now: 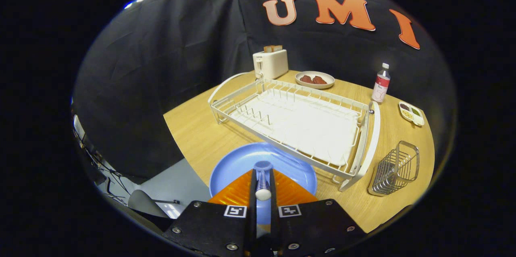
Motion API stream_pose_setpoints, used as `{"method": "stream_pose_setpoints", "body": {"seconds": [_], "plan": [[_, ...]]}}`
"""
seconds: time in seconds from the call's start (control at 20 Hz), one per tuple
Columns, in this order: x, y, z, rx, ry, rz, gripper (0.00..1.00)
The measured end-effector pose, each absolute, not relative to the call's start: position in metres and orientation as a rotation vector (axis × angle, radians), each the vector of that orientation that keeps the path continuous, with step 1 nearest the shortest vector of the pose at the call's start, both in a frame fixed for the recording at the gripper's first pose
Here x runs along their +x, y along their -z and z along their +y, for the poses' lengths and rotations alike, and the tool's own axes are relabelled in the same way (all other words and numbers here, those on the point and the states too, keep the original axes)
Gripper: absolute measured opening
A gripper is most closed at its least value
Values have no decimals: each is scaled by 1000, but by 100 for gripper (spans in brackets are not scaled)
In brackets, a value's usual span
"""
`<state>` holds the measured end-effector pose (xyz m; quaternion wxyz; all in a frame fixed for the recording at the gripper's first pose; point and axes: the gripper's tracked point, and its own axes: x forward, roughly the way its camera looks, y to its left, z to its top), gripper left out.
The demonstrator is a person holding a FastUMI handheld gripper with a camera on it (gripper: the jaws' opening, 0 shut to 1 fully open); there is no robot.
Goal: Take the plate from the dish rack, then take the spoon from the basket and place it into the plate.
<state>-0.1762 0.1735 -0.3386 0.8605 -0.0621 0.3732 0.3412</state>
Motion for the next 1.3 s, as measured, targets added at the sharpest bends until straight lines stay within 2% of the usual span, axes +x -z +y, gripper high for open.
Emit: {"method": "stream_pose_setpoints", "body": {"seconds": [0.15,0.3,0.45,0.55,0.6,0.8,1.05,1.3], "plan": [[-177,343,165,-129,-696,800,17],[-172,332,153,-108,-654,800,30],[-150,295,142,-83,-600,724,35],[-131,260,133,-56,-558,646,44],[-121,242,126,-46,-535,604,53],[-90,174,98,-2,-440,446,69],[-66,113,57,13,-329,288,76],[-61,88,26,-16,-229,234,85]]}}
